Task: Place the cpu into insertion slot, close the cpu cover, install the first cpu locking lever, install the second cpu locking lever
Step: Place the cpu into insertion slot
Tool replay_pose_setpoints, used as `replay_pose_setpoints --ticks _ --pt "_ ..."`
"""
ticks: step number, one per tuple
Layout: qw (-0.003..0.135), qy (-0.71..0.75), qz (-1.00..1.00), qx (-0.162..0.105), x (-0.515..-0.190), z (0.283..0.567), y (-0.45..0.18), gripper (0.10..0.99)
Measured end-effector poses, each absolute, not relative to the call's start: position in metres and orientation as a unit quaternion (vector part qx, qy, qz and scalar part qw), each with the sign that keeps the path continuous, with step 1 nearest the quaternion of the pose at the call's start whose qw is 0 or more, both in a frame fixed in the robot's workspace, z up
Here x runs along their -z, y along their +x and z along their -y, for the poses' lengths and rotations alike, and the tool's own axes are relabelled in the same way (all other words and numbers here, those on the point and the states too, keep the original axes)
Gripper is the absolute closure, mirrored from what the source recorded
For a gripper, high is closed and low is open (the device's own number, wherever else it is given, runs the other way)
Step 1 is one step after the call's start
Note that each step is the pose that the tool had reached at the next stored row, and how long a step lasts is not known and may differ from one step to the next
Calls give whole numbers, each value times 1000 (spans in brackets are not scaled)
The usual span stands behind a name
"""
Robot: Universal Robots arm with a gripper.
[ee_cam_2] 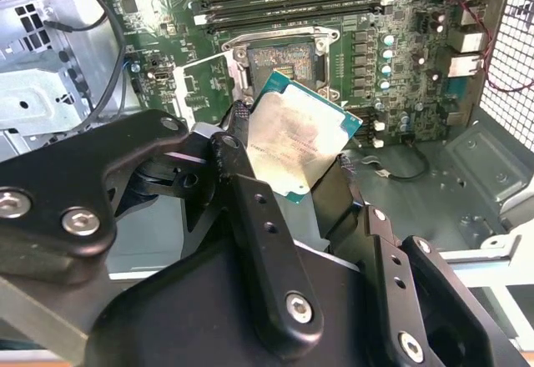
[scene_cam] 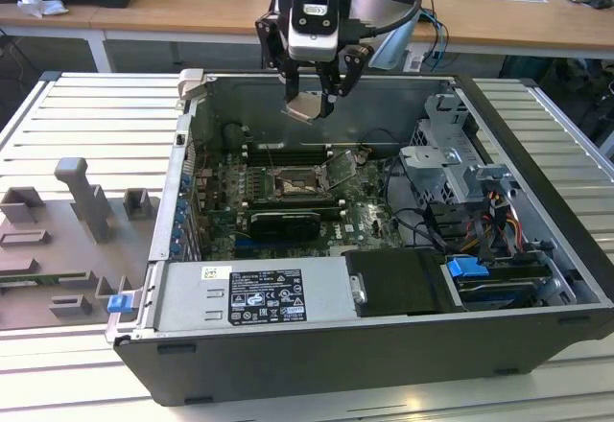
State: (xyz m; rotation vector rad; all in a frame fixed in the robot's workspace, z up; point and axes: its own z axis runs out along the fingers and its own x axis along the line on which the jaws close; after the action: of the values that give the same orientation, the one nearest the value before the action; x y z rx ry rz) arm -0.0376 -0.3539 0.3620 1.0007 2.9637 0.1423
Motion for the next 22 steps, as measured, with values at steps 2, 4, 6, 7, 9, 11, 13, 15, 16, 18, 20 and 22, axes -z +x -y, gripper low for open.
replay_pose_setpoints --ticks 2,4,6,7,9,11,13,15,16,18,20,22 --pt "5 323 -945 -45 -362 354 -38 545" --pt "6 328 -944 -45 -362 354 -38 545" --pt "6 331 -942 -45 -362 354 -38 545" --pt "6 334 -942 -45 -362 354 -38 545" --pt "6 338 -940 -45 -362 354 -38 545" --pt "6 341 -939 -45 -362 354 -38 545" --pt "6 346 -937 -45 -362 354 -38 545" --pt "7 350 -936 -45 -362 354 -38 545" --pt "7 351 -935 -45 -362 354 -38 545" --pt "7 356 -933 -45 -362 354 -38 545" --pt "7 360 -932 -45 -362 354 -38 545" --pt "7 363 -930 -45 -362 354 -38 545"
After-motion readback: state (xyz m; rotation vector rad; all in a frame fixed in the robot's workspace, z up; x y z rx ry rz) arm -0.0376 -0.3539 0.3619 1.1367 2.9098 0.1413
